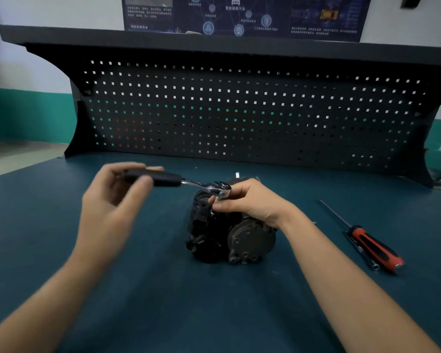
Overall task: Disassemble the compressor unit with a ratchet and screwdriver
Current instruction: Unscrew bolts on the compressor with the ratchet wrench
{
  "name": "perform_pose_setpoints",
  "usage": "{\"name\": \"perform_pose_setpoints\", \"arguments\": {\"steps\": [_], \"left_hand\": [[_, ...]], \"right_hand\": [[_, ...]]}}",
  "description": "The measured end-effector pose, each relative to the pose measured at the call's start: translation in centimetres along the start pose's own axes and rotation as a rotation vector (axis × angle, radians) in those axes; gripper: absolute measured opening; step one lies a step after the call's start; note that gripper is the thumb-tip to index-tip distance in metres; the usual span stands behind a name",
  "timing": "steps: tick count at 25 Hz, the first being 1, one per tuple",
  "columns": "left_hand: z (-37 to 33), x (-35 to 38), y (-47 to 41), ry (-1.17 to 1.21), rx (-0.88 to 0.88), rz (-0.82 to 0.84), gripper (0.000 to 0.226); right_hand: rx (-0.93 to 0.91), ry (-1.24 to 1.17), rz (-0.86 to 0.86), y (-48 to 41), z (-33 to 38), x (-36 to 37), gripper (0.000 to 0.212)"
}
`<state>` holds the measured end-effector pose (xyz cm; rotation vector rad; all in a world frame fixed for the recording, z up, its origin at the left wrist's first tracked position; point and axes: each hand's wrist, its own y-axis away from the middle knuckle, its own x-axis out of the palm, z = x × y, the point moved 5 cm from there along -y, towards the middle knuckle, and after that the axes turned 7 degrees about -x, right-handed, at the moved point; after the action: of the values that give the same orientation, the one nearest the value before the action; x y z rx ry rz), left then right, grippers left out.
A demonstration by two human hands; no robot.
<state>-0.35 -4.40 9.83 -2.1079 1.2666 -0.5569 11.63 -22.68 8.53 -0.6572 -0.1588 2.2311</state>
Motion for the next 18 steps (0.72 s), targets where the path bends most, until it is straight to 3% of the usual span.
{"name": "perform_pose_setpoints", "arguments": {"steps": [3,5,7,9,13,15,18], "left_hand": [[4.6,0.4,-4.2,0.242,-0.515,0.142,0.016],[6.0,0.6,-4.6,0.236,-0.619,0.159,0.016],[5.3,-0.1,-3.8,0.257,-0.522,0.059,0.016],[3.0,-1.0,-1.8,0.207,-0.293,-0.011,0.013],[-2.2,0.3,2.9,-0.012,0.093,0.119,0.017],[-2.6,0.7,3.3,-0.033,0.109,0.143,0.02],[-0.7,-0.6,0.8,0.074,-0.051,0.053,0.019]], "right_hand": [[0.001,0.034,-0.006,-0.2,0.2,0.1,0.017],[0.019,0.08,-0.037,-0.2,0.1,0.1,0.014],[0.025,0.082,-0.038,-0.1,0.0,0.0,0.012],[0.01,0.058,-0.004,0.0,0.0,0.2,0.014],[-0.004,0.049,0.008,0.0,-0.1,0.0,0.014],[-0.018,0.042,-0.007,0.0,-0.1,-0.2,0.014],[-0.053,0.01,-0.02,0.1,0.2,-0.2,0.02]]}}
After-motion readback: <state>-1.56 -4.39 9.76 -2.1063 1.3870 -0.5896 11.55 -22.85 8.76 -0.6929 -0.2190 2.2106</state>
